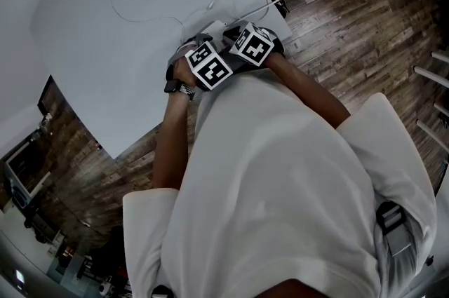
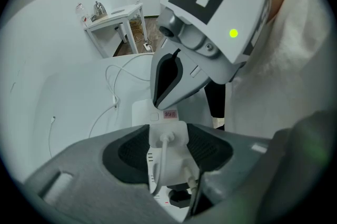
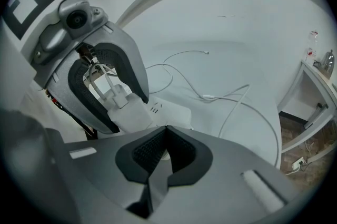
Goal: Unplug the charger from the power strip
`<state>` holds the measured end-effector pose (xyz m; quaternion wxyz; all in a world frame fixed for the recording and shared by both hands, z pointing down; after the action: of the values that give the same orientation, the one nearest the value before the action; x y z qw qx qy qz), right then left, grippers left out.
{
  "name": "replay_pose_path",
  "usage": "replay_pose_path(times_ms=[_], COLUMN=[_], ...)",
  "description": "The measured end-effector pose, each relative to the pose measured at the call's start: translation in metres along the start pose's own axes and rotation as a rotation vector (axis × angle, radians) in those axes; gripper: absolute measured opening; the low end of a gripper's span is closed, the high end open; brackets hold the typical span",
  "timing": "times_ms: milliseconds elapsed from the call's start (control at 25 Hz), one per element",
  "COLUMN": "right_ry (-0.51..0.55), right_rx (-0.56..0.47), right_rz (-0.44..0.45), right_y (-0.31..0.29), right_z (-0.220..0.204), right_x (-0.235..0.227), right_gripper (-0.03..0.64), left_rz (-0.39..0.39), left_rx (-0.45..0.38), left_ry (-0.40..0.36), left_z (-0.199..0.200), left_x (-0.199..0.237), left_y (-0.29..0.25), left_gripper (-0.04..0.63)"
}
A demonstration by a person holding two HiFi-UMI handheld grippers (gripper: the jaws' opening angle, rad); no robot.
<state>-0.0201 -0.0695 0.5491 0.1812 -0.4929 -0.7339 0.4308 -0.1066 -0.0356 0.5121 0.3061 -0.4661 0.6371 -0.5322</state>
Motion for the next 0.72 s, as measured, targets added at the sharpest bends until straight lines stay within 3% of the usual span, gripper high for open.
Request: replay_pose_path(times_ms=[280, 480, 720], right_ry=[0.000, 0.010, 0.000], right_rx=[0.004, -0.002, -0.006], right_rz=[0.010, 0.005, -0.002], right_y=[-0.001, 0.002, -0.002], right_z=[0.000, -0.002, 0.000], right_x=[-0.001, -0.002, -0.001], right_gripper=[0.004, 0.003, 0.005], left_rz=[0.007, 0.039, 0.037], left_rx=[-0.001, -0.057, -0.063], left_ry=[-0.011, 0.012, 0.017], left_z=[-0.001, 0.004, -0.003], left_x=[-0.002, 0.009, 0.025], left_y=[0.001, 0.036, 0.054], left_gripper=[0.227, 0.227, 0.227])
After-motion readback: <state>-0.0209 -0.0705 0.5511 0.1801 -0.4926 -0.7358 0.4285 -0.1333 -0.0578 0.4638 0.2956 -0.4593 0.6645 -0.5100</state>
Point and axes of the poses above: the fingertips, and each gripper's own axes: y backward along the fingers, x to its left, z out of its top, the point moved 10 cm from there along y, backward along the fingers, and after that the axes turned 4 degrees about -z, right-handed, at the moved point
